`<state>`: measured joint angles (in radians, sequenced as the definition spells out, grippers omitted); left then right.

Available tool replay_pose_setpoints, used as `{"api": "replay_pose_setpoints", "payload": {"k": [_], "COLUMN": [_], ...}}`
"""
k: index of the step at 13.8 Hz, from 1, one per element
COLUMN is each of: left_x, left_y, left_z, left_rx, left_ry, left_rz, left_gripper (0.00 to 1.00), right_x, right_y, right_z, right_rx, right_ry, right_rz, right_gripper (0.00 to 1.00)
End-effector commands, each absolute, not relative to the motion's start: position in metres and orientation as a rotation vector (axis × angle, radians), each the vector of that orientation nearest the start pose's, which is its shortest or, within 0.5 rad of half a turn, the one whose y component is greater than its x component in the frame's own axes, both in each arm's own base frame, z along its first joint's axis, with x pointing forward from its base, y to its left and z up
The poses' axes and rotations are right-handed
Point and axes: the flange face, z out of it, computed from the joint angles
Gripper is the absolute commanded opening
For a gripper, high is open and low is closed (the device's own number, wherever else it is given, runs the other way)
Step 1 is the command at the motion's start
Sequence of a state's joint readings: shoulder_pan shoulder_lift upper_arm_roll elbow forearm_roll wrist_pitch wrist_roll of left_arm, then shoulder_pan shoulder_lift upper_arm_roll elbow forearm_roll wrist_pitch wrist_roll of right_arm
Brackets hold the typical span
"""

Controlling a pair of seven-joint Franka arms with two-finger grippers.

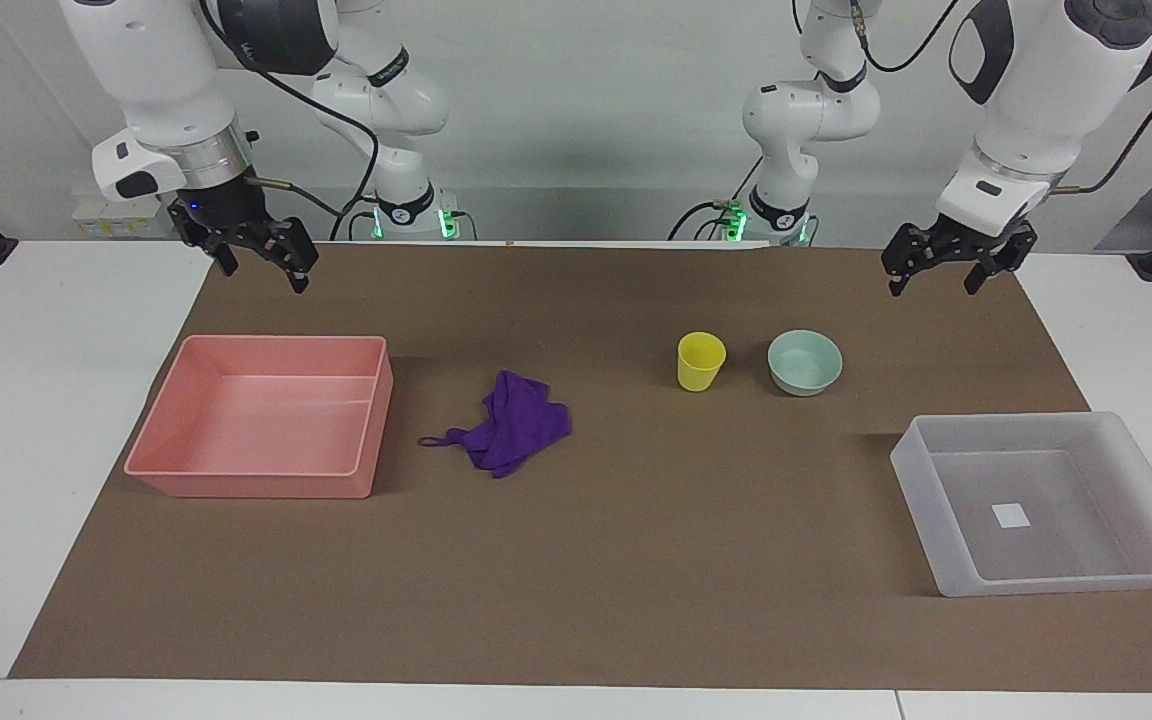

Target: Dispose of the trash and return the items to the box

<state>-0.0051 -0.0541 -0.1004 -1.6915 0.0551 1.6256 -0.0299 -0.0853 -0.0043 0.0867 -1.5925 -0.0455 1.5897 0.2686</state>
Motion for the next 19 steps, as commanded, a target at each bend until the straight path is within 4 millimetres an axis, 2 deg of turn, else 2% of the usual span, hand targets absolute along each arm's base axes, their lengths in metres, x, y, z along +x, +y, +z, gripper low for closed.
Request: {"api": "replay_pose_setpoints", "payload": {"k": [1,10,12,14,19], "left_x": [0.535,0.533,0.53,0.537,0.537], "left_y": [-0.052,-0.055,-0.06,-0.061,-0.062], "left_z": [0.608,0.606,0.599,0.58,0.565], "left_rx": [-3.09,-3.082,-3.069,-3.067,-3.064], "left_ry": [0.142,0.146,0.168,0.167,0.175], "left_rz": [0.025,0.054,0.121,0.187,0.235], "left_gripper": [1.0,1.0,1.0,1.0,1.0], "right_x": [0.554,0.553,0.553,0.553,0.554], "right_y": [-0.007,-0.005,-0.003,-0.003,-0.008], "right_z": [0.619,0.618,0.618,0.618,0.619], "right_rx": [-3.155,-3.156,-3.155,-3.157,-3.153], "right_ry": [0.388,0.386,0.381,0.381,0.4], "right_rz": [-0.009,0.005,0.005,0.005,-0.009], "right_gripper": [1.0,1.0,1.0,1.0,1.0]}}
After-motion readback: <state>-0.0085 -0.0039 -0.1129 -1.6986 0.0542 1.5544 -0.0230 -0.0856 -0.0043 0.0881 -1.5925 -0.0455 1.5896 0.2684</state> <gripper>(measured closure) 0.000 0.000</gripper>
